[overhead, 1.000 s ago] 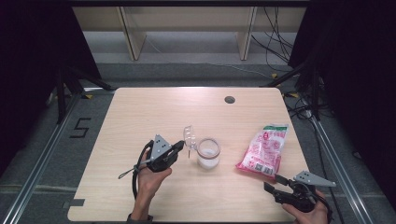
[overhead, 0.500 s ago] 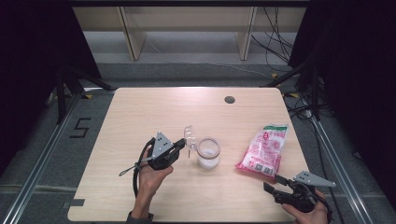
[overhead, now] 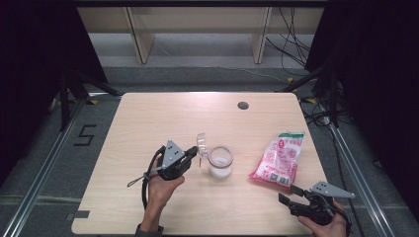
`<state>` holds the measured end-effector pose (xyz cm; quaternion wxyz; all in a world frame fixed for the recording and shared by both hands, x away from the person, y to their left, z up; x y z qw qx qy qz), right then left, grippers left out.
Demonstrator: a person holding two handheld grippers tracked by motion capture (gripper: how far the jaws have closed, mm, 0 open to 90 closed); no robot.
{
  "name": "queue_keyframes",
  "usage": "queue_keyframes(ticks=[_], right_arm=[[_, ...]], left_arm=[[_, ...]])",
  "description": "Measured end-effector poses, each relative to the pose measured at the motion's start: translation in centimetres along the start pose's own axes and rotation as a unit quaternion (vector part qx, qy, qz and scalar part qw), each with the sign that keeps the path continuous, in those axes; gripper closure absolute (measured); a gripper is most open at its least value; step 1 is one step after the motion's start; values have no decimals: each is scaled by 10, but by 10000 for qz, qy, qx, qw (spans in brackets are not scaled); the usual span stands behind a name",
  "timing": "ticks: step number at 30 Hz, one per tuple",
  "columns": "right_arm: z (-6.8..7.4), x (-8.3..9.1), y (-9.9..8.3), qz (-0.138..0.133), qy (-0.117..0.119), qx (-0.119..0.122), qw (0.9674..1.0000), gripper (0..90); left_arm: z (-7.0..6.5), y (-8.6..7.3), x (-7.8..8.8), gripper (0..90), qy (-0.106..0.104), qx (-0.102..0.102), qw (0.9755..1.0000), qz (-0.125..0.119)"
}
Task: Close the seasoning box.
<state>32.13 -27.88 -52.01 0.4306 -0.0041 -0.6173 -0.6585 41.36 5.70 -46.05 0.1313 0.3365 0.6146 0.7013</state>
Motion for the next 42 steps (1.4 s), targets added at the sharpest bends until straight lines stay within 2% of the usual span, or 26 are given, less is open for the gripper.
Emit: queue_keyframes(ticks=[6,8,10,11,15,16,20,24,26,30,32,33,34,36,38,41,42], right_arm=[[0,0,0,-20,-24,44,10000,381],[3,1,-1,52,-18,-151,9999,380],[2,1,-1,30,-17,-112,9999,380],[4,1,-1,67,-18,-232,9997,381],[2,-1,0,-4,47,-53,10000,380],[0,-1,0,-4,-27,55,10000,381],[3,0,-1,32,14,-75,10000,380],[4,0,-1,-9,35,-100,9999,380],[1,0,0,-38,7,71,10000,380],[1,0,0,-13,-10,62,10000,379],[1,-1,0,-53,9,87,9999,379],[3,-1,-1,41,54,37,10000,379],[3,0,-1,66,63,9,10000,379],[1,-1,-1,43,7,89,10000,378],[3,0,-1,73,79,1,9999,378],[1,-1,0,-29,-1,82,10000,377],[1,-2,0,-17,21,80,10000,377]], left_arm=[[-3,0,-1,893,-38,-12,10000,2],[-4,0,-2,893,-62,-7,10000,-2],[-5,-1,-3,893,-91,-20,10000,-1],[-5,0,-3,893,-93,-13,10000,0],[-9,2,-5,891,-155,7,9999,-14],[-10,2,-7,891,-218,29,9997,-42],[-16,5,-8,887,-271,-110,9996,13],[-21,6,-8,871,-369,-25,9993,-8],[-21,6,-8,852,-421,3,9991,-22],[-19,4,-6,803,-462,28,9989,8],[-19,3,-5,735,-546,110,9984,-2],[-20,1,-4,713,-618,198,9979,18],[-19,0,-4,683,-623,154,9979,30],[-18,-2,-3,617,-568,237,9981,44],[-17,-4,-3,554,-577,278,9979,70],[-16,-7,-2,442,-585,303,9977,152],[-16,-7,-1,424,-543,426,9975,143]])
Point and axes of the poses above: each handheld gripper's, and its own axes: x roughly backward along the jaws, y roughly out of its top, z roughly to its left, the point moved 7 cm from there along -x, roughly forward along the jaws, and after that the axes turned 1 degree about x, right-handed, at the moved point
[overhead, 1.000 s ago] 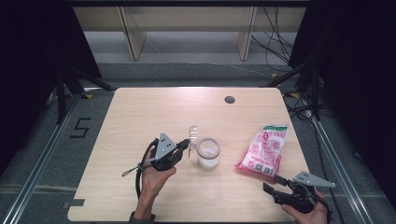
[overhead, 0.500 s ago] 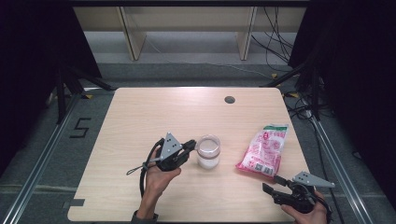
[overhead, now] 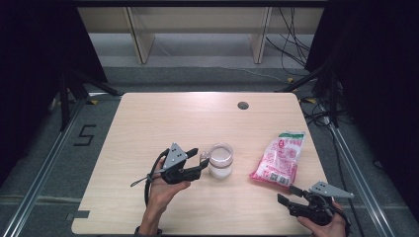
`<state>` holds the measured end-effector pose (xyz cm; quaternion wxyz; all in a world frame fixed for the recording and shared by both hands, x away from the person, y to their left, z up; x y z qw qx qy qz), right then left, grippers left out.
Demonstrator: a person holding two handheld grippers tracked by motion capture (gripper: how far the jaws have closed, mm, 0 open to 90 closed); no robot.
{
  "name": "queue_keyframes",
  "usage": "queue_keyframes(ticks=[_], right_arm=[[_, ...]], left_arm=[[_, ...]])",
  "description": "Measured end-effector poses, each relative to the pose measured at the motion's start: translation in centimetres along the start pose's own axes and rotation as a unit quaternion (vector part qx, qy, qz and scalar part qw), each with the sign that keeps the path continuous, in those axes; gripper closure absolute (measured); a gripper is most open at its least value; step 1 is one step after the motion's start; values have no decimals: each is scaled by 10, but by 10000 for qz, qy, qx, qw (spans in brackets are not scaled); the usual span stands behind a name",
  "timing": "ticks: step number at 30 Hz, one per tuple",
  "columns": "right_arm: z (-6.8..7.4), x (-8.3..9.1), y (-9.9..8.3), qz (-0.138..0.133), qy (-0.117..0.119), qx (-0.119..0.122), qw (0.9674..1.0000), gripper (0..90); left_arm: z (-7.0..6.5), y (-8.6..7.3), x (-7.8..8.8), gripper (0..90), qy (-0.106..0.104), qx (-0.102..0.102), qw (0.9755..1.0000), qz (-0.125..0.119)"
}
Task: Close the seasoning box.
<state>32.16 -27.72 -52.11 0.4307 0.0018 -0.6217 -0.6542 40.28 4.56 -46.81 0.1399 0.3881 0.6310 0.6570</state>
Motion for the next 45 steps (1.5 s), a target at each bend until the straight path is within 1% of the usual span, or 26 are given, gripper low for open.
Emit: queue_keyframes(ticks=[1,3,4,5,6,9,10,12,14,17,18,19,20,21,22,24,25,26,27,28,31,32,33,37,38,45], right_arm=[[0,1,-1,58,4,11,10000,377],[1,0,0,44,27,22,10000,377],[1,0,-1,80,18,-7,10000,376],[4,0,-1,65,74,-138,9999,376],[1,0,-1,76,25,-16,10000,376],[1,0,0,11,40,37,10000,375],[1,1,1,-6,61,18,10000,375],[1,1,0,-9,52,36,10000,374],[1,0,0,4,62,27,10000,374],[1,0,0,1,66,28,10000,373],[1,0,0,4,69,24,10000,374],[1,0,0,-2,71,25,10000,373],[1,0,0,-2,75,24,10000,373],[1,0,0,-2,78,24,10000,373],[2,1,0,-7,89,18,10000,373],[2,0,0,-7,85,30,10000,372],[2,0,0,-10,86,33,10000,371],[2,0,0,-5,86,32,10000,368],[2,0,0,-6,83,32,10000,367],[1,0,0,-1,81,25,10000,367],[1,1,0,-6,78,6,10000,365],[1,0,0,-6,73,20,10000,365],[1,0,0,-1,75,20,10000,364],[1,0,0,-3,77,13,10000,363],[1,0,0,3,78,14,10000,362],[2,-1,0,-19,112,-24,9999,360]], left_arm=[[1,0,1,401,18,10,10000,-14],[2,-2,2,362,31,30,10000,10],[1,-3,2,345,49,98,9999,26],[1,-4,2,336,51,100,9999,44],[1,-5,3,329,61,92,9999,63],[0,-7,4,310,47,190,9998,31],[0,-8,6,305,91,157,9998,68],[-1,-9,7,302,64,115,9999,42],[-1,-10,8,297,75,175,9998,16],[-1,-13,11,295,128,82,9999,6],[-2,-15,11,296,174,215,9996,9],[-2,-16,10,295,131,183,9997,4],[-3,-19,11,294,161,171,9997,63],[-2,-20,10,292,141,96,9998,57],[-3,-22,10,291,156,147,9997,105],[-4,-25,9,290,142,176,9997,91],[-3,-26,10,289,171,85,9998,106],[-4,-27,10,289,187,86,9997,126],[-5,-27,9,289,176,130,9997,61],[-5,-28,9,289,173,85,9998,108],[-9,-31,10,288,182,170,9996,137],[-11,-32,9,287,149,173,9997,107],[-11,-33,9,287,147,131,9997,139],[-16,-36,10,284,108,142,9997,174],[-18,-36,9,283,76,88,9998,177],[-26,-43,10,279,16,68,9998,192]])
Point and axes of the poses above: each handheld gripper's, and its own axes: x roughly backward along the jaws, y roughly out of its top, z roughly to its left, the point moved 7 cm from there along -x, roughly forward along the jaws, and after that the axes turned 1 degree about x, right-handed, at the moved point
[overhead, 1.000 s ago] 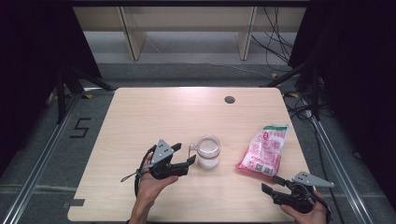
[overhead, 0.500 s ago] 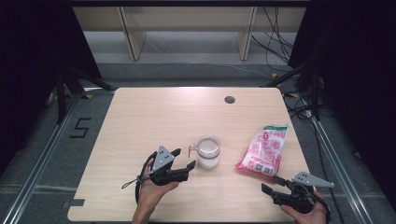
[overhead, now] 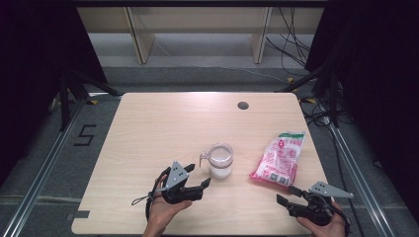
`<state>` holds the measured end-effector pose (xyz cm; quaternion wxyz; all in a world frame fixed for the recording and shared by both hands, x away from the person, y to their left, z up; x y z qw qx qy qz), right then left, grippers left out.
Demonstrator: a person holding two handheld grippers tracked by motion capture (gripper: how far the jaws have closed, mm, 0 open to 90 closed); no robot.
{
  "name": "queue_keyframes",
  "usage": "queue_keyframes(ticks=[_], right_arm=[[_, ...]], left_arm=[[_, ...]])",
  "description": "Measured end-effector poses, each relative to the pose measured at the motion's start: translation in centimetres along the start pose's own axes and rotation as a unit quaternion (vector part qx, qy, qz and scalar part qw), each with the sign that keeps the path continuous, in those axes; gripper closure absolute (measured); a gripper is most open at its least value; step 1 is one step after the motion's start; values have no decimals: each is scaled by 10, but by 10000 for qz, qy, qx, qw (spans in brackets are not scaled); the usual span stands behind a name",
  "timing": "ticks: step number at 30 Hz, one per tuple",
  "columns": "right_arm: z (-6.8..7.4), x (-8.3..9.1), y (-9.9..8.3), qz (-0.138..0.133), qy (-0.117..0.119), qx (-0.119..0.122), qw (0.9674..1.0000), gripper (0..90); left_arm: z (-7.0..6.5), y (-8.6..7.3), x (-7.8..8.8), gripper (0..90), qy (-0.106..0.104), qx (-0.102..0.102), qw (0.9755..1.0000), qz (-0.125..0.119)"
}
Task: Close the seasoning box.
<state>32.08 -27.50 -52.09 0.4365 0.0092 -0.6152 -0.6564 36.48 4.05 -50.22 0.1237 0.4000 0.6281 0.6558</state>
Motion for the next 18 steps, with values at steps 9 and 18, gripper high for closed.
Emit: queue_keyframes(ticks=[9,18], right_arm=[[2,1,-1,70,50,-60,9999,360],[7,2,-5,240,60,-278,9993,357]], left_arm=[[-9,-9,3,277,-73,-117,9999,70],[-17,-22,8,276,-106,-207,9995,200]])
Point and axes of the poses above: each handheld gripper's, and its own axes: x roughly backward along the jaws, y roughly out of its top, z roughly to its left, the point moved 7 cm from there along -x, roughly forward along the jaws, and after that the axes turned 1 degree about x, right-handed, at the moved point
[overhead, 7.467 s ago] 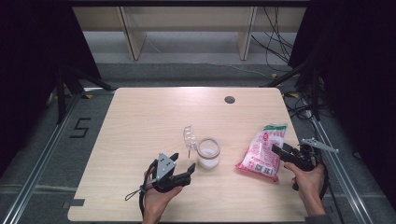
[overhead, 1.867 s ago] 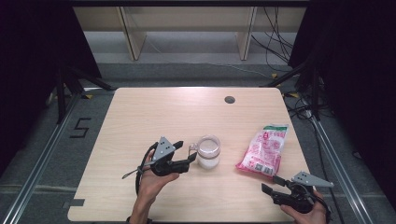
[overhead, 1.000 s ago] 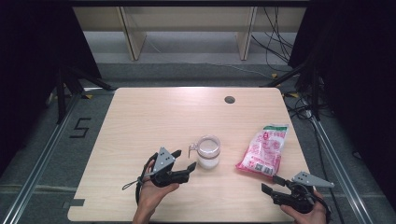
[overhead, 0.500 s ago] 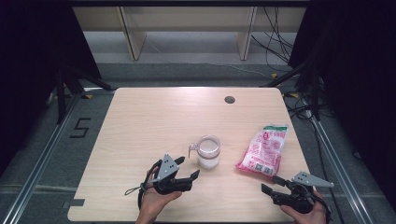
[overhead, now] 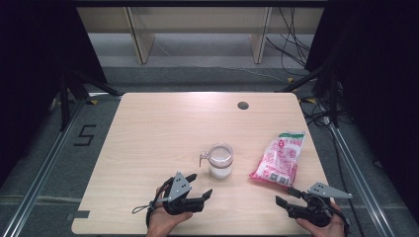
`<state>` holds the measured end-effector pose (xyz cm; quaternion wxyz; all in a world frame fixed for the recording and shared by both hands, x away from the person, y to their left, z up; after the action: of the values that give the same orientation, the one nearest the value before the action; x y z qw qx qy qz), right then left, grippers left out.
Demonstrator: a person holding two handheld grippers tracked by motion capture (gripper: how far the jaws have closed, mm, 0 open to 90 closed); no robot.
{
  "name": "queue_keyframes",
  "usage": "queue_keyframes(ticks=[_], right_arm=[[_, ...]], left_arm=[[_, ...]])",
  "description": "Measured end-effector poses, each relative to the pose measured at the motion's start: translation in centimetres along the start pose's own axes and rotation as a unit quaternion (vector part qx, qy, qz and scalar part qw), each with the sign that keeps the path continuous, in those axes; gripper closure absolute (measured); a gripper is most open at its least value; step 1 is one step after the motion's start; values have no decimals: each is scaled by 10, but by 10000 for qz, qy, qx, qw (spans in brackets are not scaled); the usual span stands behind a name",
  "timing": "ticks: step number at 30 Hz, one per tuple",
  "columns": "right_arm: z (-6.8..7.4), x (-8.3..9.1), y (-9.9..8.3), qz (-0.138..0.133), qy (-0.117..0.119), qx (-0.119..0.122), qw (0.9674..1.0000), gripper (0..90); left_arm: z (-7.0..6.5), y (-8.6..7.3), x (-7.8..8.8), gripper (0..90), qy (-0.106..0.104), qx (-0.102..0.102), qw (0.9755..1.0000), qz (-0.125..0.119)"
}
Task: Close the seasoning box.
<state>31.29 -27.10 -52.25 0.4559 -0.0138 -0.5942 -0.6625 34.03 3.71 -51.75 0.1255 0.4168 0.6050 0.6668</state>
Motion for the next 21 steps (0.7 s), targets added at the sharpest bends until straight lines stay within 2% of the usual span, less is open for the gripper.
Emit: queue_keyframes(ticks=[2,3,4,5,7,8,9,10,11,12,13,14,16,17,18,20,21], right_arm=[[-3,-2,0,-118,0,267,9996,357],[0,0,-2,-44,53,35,10000,357],[-1,0,-2,-33,27,117,9999,356],[-3,0,-2,-62,10,323,9995,356],[2,1,-5,7,45,55,10000,355],[2,2,-6,62,62,37,10000,354],[2,1,-6,60,87,97,9999,353],[-2,0,-6,6,20,372,9993,352],[-1,0,-6,-4,13,316,9995,350],[0,-1,-7,36,109,314,9994,350],[3,0,-9,94,79,192,9997,350],[1,-1,-8,41,72,403,9992,349],[2,-1,-9,60,95,451,9989,349],[4,0,-11,186,110,307,9993,348],[4,-1,-11,176,116,379,9991,348],[7,-1,-12,174,158,273,9994,348],[5,-1,-11,150,126,420,9989,347]], left_arm=[[-1,-3,2,276,-18,-36,10000,34],[-2,-4,3,275,26,-6,10000,28],[-2,-5,4,275,-4,-27,10000,33],[-3,-6,4,275,10,-2,10000,23],[-4,-8,5,274,29,1,10000,9],[-5,-9,5,274,20,6,10000,22],[-5,-9,6,274,-3,-13,10000,49],[-6,-10,6,274,3,-18,10000,54],[-6,-11,6,274,-20,-34,10000,80],[-7,-11,6,273,9,-16,10000,85],[-7,-11,5,273,-10,3,10000,59],[-6,-12,6,273,3,-66,9999,130],[-6,-13,6,272,5,-59,9999,140],[-6,-13,6,272,13,-58,9999,147],[-6,-14,6,272,11,-78,9998,163],[-6,-14,6,272,-24,-69,9998,172],[-5,-14,6,272,-18,-84,9998,165]])
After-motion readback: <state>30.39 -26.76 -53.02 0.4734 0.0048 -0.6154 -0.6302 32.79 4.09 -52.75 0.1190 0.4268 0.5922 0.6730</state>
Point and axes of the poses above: each handheld gripper's, and its own axes: x roughly backward along the jaws, y roughly out of its top, z roughly to its left, the point moved 7 cm from there along -x, roughly forward along the jaws, and after that the axes turned 1 degree about x, right-handed, at the moved point
